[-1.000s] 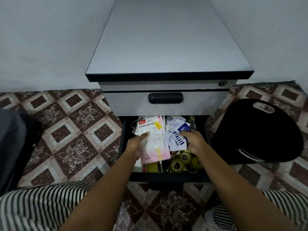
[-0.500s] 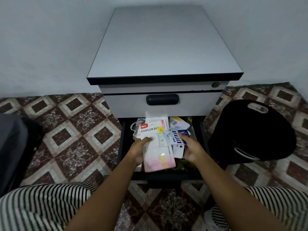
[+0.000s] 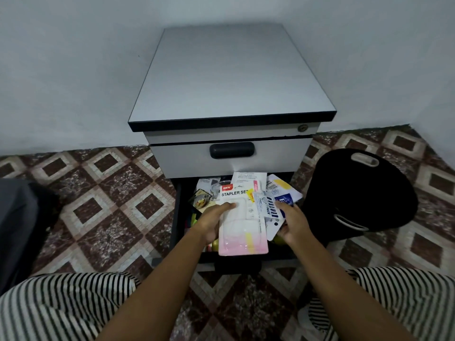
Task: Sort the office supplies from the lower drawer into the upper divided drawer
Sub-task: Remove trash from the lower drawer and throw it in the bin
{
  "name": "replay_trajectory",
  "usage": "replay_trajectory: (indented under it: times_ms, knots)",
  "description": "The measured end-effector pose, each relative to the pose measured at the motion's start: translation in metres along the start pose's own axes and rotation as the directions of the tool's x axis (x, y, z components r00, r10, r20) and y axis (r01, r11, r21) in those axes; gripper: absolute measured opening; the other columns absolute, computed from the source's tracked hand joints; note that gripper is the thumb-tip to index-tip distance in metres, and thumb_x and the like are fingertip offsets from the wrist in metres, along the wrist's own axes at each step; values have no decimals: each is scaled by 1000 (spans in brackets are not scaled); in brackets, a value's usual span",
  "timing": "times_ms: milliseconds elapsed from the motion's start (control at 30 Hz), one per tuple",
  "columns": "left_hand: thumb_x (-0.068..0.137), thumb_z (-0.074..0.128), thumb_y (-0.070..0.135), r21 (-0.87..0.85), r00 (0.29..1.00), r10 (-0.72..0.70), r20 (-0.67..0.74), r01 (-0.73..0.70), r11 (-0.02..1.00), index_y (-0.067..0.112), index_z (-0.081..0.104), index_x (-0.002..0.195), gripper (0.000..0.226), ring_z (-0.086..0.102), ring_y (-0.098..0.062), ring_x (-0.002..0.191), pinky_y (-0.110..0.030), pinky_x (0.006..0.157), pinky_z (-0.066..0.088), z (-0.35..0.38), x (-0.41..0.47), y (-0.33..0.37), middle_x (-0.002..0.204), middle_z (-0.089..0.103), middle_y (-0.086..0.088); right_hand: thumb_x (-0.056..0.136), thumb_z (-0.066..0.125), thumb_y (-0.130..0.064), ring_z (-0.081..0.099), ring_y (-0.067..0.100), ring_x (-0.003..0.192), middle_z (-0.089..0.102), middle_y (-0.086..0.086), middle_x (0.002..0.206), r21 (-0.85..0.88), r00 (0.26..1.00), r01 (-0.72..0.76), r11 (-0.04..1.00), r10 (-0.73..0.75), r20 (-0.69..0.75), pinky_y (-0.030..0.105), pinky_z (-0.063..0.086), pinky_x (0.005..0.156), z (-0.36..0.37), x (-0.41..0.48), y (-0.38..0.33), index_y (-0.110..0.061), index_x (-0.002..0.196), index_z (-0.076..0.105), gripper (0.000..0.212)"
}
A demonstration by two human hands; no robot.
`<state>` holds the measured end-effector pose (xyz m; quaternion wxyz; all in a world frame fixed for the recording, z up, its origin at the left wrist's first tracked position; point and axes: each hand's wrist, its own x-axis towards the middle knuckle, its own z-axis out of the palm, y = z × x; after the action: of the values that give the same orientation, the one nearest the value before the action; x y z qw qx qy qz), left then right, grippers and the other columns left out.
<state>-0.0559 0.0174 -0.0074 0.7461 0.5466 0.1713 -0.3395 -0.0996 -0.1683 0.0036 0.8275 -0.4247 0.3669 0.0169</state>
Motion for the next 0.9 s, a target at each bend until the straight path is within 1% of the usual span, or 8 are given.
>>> replay_trajectory:
  times_ms: [167, 333, 433, 533, 700, 800, 833, 900]
  knots:
    - [78, 71, 15, 27, 997, -45, 69, 43, 999, 4, 65, 111, 35, 66, -31, 99, -45, 89, 53, 26, -5, -14, 108, 70, -15, 93, 54, -5, 64, 29, 84, 67, 12, 101, -37, 990, 131, 991, -132, -41, 40, 53, 70, -32, -19, -10, -11, 115, 56, 23]
    - [81, 69, 12, 40, 989, -62, 137, 57, 998, 6, 66, 107, 27, 67, -30, 94, -46, 88, 53, 56, -7, -23, 109, 69, -16, 92, 53, -4, 63, 25, 79, 66, 7, 92, -72, 962, 247, 966, -253, -102, 38, 51, 66, -57, -39, -24, -12, 108, 56, 18]
    - [83, 67, 11, 39, 983, -59, 174, 53, 998, 7, 66, 104, 21, 69, -26, 88, -43, 81, 56, 76, -7, -20, 102, 71, -13, 92, 53, -2, 62, 24, 77, 65, 7, 90, -47, 941, 304, 952, -307, -139, 38, 50, 65, -67, -44, -37, -9, 108, 54, 18]
    - [85, 65, 10, 81, 975, -61, 213, 44, 996, 9, 66, 99, 15, 70, -22, 83, -38, 74, 58, 96, -3, -16, 93, 73, -8, 92, 52, -3, 63, 23, 74, 64, 7, 90, -32, 930, 323, 946, -323, -176, 38, 50, 63, -78, -43, -50, -8, 109, 52, 18]
    - [85, 65, 9, 133, 968, -55, 244, 23, 991, 10, 65, 104, 19, 70, -19, 79, -35, 69, 59, 134, 8, -10, 92, 73, -6, 92, 54, -6, 67, 17, 64, 65, 7, 90, 19, 919, 327, 945, -314, -238, 34, 52, 55, -103, -36, -71, -10, 104, 55, 13]
    - [84, 67, 10, 155, 972, -50, 229, 14, 988, 11, 64, 108, 25, 69, -19, 79, -32, 63, 58, 159, 17, -8, 99, 71, -8, 91, 54, -6, 66, 22, 70, 65, 9, 93, 68, 912, 336, 939, -307, -272, 35, 51, 59, -118, -31, -84, -8, 114, 54, 23]
    - [84, 68, 10, 157, 972, -56, 227, 21, 987, 9, 62, 111, 28, 69, -19, 79, -32, 62, 58, 169, 23, -8, 101, 70, -9, 91, 54, -5, 67, 21, 68, 65, 9, 93, 77, 906, 346, 935, -312, -287, 33, 53, 56, -125, -27, -89, -8, 114, 55, 23]
    - [84, 67, 9, 152, 971, -75, 225, 40, 988, 9, 62, 106, 22, 68, -20, 78, -33, 61, 58, 187, 31, -8, 99, 69, -9, 92, 53, -4, 68, 15, 60, 65, 9, 92, 100, 899, 353, 930, -307, -314, 27, 54, 48, -135, -19, -98, -10, 109, 55, 18]
